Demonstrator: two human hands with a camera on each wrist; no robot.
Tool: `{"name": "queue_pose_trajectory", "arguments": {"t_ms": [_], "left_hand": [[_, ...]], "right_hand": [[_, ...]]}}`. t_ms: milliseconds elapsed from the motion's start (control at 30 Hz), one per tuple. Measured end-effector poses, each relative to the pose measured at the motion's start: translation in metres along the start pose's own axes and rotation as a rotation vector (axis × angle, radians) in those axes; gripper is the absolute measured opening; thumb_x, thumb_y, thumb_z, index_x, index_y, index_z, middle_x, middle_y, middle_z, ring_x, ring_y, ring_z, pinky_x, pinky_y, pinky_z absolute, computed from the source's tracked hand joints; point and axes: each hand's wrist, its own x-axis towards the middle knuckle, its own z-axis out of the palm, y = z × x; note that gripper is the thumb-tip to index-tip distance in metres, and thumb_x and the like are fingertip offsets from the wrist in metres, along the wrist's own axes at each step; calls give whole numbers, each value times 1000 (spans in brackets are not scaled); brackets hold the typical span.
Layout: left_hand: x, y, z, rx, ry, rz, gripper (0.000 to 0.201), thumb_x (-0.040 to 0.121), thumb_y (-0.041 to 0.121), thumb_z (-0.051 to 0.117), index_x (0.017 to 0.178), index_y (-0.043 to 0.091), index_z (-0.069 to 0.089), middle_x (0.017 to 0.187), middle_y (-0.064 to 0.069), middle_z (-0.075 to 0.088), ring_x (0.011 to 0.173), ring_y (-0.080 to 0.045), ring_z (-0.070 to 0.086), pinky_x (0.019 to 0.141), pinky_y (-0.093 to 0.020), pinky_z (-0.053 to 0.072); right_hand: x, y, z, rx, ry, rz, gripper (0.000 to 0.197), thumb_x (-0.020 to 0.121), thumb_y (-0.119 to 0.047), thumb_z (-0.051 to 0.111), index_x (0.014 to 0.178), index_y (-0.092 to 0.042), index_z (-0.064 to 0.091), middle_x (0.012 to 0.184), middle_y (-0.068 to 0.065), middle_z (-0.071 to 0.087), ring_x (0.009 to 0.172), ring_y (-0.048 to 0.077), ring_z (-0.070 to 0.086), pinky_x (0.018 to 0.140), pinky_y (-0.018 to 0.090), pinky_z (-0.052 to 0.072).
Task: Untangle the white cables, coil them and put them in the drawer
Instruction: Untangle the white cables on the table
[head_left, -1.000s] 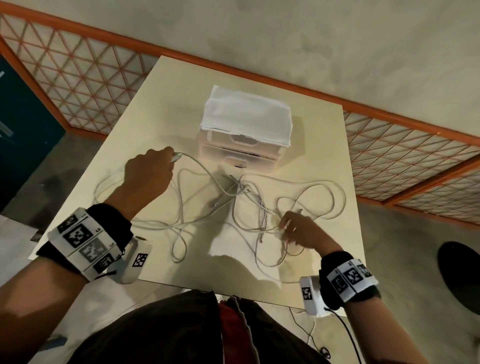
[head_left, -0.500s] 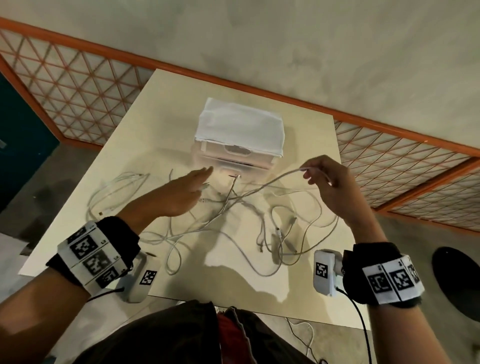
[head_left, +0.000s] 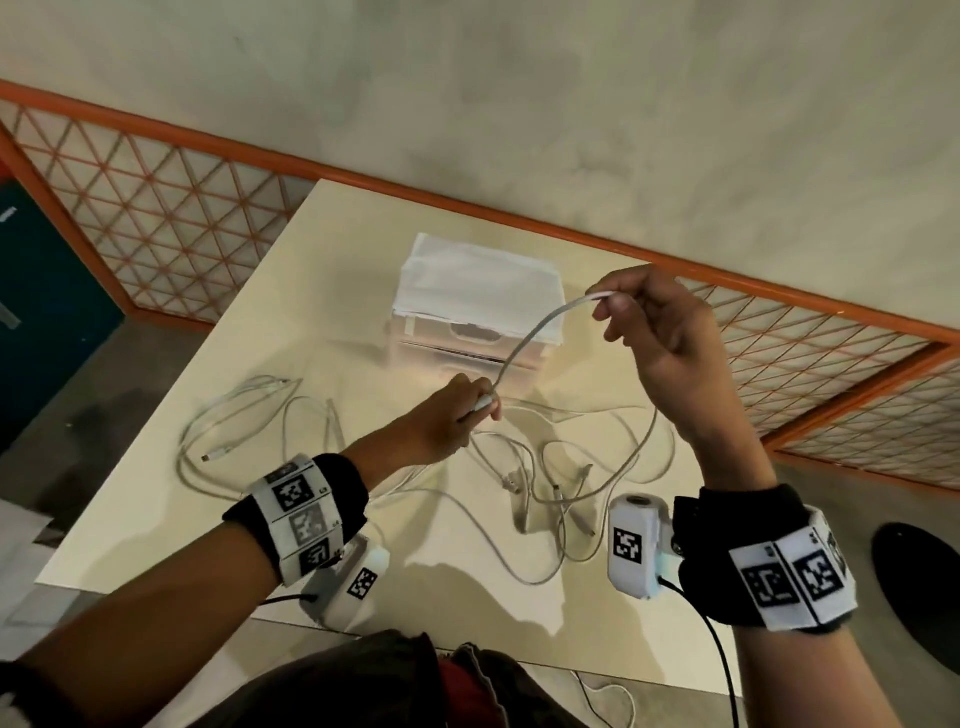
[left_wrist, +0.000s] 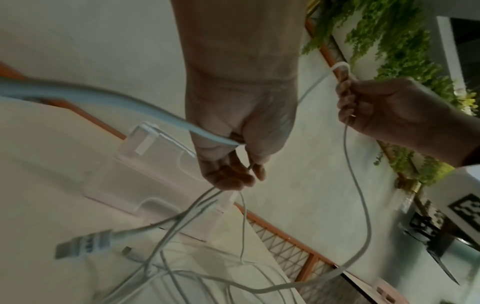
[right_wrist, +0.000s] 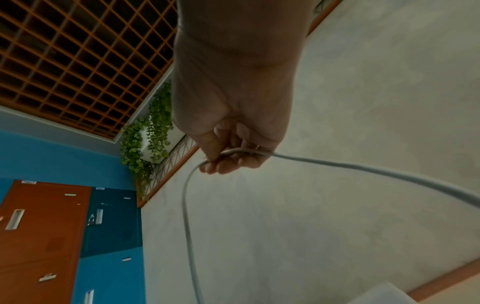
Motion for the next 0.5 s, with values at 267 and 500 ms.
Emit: {"name": "queue_pose_trajectory", "arguments": {"t_ms": [267,500], "left_hand": [[-2,-42,-27,170,33,-96,19,100,14,37,85,15,49,80,7,33,70,-7,38,71,-21,29],[-5,-26,-46,149,162,-4,23,101,15,33,79,14,42,57,5,58,58,5,57,68,-19,34]], "right_hand": [[3,42,-30,-140,343,170,19,95,-8,47,91,-22,58,79,-5,62,62,0,56,61,17,46],[-18,76,-8,-653,29,495,69,79,3,63,139,-8,32,136,21,44,122,35,46,104,51,37]]}}
